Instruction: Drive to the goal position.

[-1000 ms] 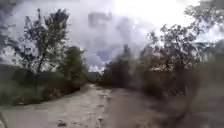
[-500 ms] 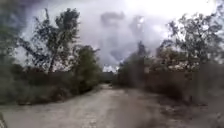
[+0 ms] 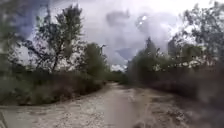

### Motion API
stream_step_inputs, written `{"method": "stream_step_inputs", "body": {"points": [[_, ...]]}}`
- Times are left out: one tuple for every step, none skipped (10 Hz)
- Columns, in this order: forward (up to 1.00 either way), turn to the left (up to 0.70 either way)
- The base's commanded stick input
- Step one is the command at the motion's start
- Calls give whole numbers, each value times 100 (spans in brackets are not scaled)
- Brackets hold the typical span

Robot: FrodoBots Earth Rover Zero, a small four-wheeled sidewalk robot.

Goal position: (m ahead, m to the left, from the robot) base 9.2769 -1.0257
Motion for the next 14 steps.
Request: {"method": "stream_step_inputs", "body": {"points": [[85, 0], [85, 0], [85, 0], [85, 0], [85, 0], [85, -4], [85, -13], [85, -21], [85, -29], [85, -21], [85, 0], [85, 0], [85, 0], [85, 0]]}}
